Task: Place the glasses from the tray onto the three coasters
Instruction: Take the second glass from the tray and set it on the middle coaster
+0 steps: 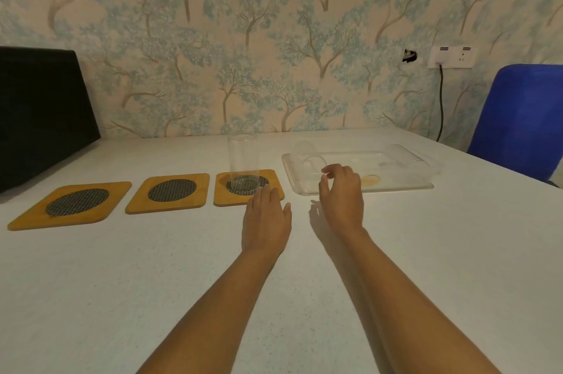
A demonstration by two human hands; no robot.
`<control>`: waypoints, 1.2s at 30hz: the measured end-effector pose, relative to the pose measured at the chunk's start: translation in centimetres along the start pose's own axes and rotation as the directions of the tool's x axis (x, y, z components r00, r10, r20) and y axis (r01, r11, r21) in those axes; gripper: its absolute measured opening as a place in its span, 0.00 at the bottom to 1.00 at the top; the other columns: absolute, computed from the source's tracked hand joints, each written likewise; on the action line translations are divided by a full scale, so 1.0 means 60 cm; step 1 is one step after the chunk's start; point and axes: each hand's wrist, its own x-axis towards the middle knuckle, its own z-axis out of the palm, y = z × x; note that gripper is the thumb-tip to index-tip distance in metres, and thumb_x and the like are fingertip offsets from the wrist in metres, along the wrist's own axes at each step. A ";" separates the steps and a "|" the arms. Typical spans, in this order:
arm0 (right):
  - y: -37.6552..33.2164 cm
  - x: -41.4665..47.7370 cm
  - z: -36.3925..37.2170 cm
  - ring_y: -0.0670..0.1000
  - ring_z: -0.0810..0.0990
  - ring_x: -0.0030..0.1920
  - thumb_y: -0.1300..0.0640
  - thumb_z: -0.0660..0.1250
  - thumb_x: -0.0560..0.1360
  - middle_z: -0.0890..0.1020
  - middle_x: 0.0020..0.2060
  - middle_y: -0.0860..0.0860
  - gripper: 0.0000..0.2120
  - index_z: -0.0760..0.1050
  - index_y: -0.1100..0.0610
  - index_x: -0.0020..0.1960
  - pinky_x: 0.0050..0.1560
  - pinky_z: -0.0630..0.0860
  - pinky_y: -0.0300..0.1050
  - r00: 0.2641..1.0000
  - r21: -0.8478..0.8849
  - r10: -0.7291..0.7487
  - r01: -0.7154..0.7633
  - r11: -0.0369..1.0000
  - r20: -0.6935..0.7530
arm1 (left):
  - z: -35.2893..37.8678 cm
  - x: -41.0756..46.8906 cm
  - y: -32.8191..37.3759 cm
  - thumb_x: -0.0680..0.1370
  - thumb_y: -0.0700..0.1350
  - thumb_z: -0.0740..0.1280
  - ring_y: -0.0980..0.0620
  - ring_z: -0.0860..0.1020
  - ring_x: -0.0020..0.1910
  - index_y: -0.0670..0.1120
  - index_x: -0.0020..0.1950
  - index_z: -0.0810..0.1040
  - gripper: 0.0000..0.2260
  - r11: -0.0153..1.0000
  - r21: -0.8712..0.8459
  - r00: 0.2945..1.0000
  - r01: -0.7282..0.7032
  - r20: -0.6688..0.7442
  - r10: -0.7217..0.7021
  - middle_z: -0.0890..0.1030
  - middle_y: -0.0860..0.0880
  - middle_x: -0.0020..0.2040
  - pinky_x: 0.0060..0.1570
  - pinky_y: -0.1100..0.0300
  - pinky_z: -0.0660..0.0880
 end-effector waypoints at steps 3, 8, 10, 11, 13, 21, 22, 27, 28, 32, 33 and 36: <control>0.030 0.042 -0.026 0.57 0.73 0.59 0.59 0.60 0.79 0.79 0.55 0.57 0.13 0.76 0.60 0.60 0.55 0.69 0.48 1.000 -0.062 -0.020 0.019 0.998 -0.018 | 0.012 0.013 0.010 0.81 0.49 0.51 0.45 0.59 0.74 0.41 0.72 0.59 0.21 1.000 0.021 0.999 -0.009 0.046 0.008 0.62 0.42 0.74 0.74 0.53 0.55; 0.100 0.131 -0.063 0.59 0.73 0.63 0.59 0.62 0.78 0.76 0.60 0.60 0.16 0.73 0.62 0.65 0.59 0.71 0.52 0.995 -0.176 0.104 -0.102 0.979 0.007 | 0.034 0.044 0.035 0.82 0.47 0.50 0.45 0.60 0.73 0.40 0.72 0.60 0.20 0.998 0.052 0.996 0.030 0.081 -0.034 0.64 0.41 0.73 0.74 0.53 0.54; 0.130 0.167 -0.070 0.61 0.71 0.64 0.59 0.61 0.78 0.74 0.63 0.62 0.18 0.70 0.64 0.66 0.61 0.70 0.53 0.981 -0.241 0.191 -0.175 0.955 0.045 | 0.045 0.058 0.045 0.81 0.46 0.50 0.45 0.61 0.72 0.40 0.71 0.61 0.20 0.997 0.062 0.996 0.040 0.082 -0.045 0.65 0.41 0.72 0.73 0.53 0.53; 0.143 0.181 -0.073 0.61 0.70 0.65 0.59 0.61 0.79 0.73 0.64 0.62 0.18 0.69 0.65 0.67 0.62 0.70 0.53 0.968 -0.273 0.242 -0.215 0.938 0.068 | 0.049 0.064 0.048 0.81 0.46 0.50 0.45 0.61 0.72 0.40 0.71 0.62 0.20 0.997 0.067 0.995 0.045 0.083 -0.051 0.65 0.41 0.72 0.73 0.53 0.53; 0.170 0.210 -0.075 0.61 0.68 0.67 0.59 0.60 0.79 0.71 0.66 0.62 0.19 0.66 0.65 0.68 0.65 0.68 0.52 0.938 -0.350 0.328 -0.271 0.897 0.115 | 0.060 0.076 0.055 0.82 0.46 0.50 0.45 0.61 0.72 0.40 0.71 0.62 0.19 0.995 0.076 0.994 0.057 0.086 -0.064 0.65 0.41 0.72 0.74 0.52 0.52; 0.226 0.274 -0.063 0.59 0.65 0.70 0.52 0.66 0.76 0.67 0.69 0.60 0.27 0.65 0.62 0.71 0.69 0.64 0.48 0.847 -0.577 0.483 -0.284 0.766 0.224 | 0.082 0.103 0.055 0.82 0.48 0.49 0.45 0.62 0.71 0.41 0.70 0.64 0.20 0.991 0.091 0.991 0.098 0.081 -0.105 0.67 0.42 0.71 0.74 0.50 0.54; 0.228 0.278 -0.062 0.59 0.64 0.70 0.53 0.67 0.76 0.66 0.70 0.60 0.29 0.63 0.62 0.72 0.70 0.64 0.49 0.834 -0.574 0.502 -0.302 0.761 0.227 | 0.083 0.103 0.054 0.82 0.48 0.49 0.45 0.62 0.71 0.41 0.70 0.64 0.20 0.991 0.090 0.991 0.098 0.079 -0.106 0.67 0.42 0.71 0.74 0.51 0.53; 0.236 0.291 -0.056 0.62 0.64 0.71 0.56 0.68 0.74 0.63 0.71 0.62 0.39 0.50 0.57 0.77 0.69 0.64 0.55 0.752 -0.504 0.593 -0.408 0.761 0.287 | 0.084 0.104 0.053 0.82 0.48 0.50 0.45 0.63 0.71 0.40 0.70 0.65 0.20 0.991 0.077 0.991 0.107 0.072 -0.113 0.68 0.42 0.70 0.73 0.51 0.54; 0.237 0.293 -0.056 0.63 0.64 0.71 0.57 0.68 0.75 0.63 0.71 0.63 0.41 0.45 0.55 0.78 0.69 0.64 0.56 0.736 -0.505 0.601 -0.407 0.761 0.313 | 0.084 0.103 0.052 0.81 0.48 0.50 0.45 0.63 0.71 0.40 0.69 0.65 0.20 0.991 0.073 0.991 0.109 0.072 -0.114 0.68 0.42 0.70 0.73 0.51 0.54; 0.238 0.302 -0.061 0.63 0.65 0.71 0.59 0.71 0.73 0.65 0.71 0.63 0.44 0.44 0.57 0.78 0.68 0.66 0.57 0.716 -0.467 0.586 -0.399 0.789 0.379 | 0.085 0.102 0.051 0.82 0.48 0.50 0.45 0.64 0.70 0.40 0.69 0.66 0.20 0.992 0.059 0.990 0.110 0.079 -0.115 0.68 0.41 0.70 0.73 0.51 0.55; 0.239 0.302 -0.064 0.63 0.67 0.70 0.58 0.72 0.73 0.67 0.70 0.63 0.43 0.48 0.58 0.77 0.66 0.68 0.56 0.730 -0.433 0.575 -0.412 0.802 0.370 | 0.085 0.102 0.051 0.82 0.48 0.50 0.45 0.64 0.70 0.40 0.69 0.66 0.19 0.992 0.056 0.990 0.110 0.078 -0.114 0.69 0.41 0.70 0.73 0.51 0.55; 0.245 0.292 -0.070 0.64 0.71 0.67 0.55 0.74 0.71 0.70 0.67 0.63 0.37 0.59 0.59 0.73 0.62 0.72 0.55 0.805 -0.276 0.519 -0.449 0.850 0.288 | 0.084 0.102 0.052 0.81 0.48 0.50 0.45 0.65 0.69 0.40 0.68 0.66 0.19 0.993 0.047 0.991 0.110 0.075 -0.114 0.70 0.41 0.69 0.72 0.51 0.57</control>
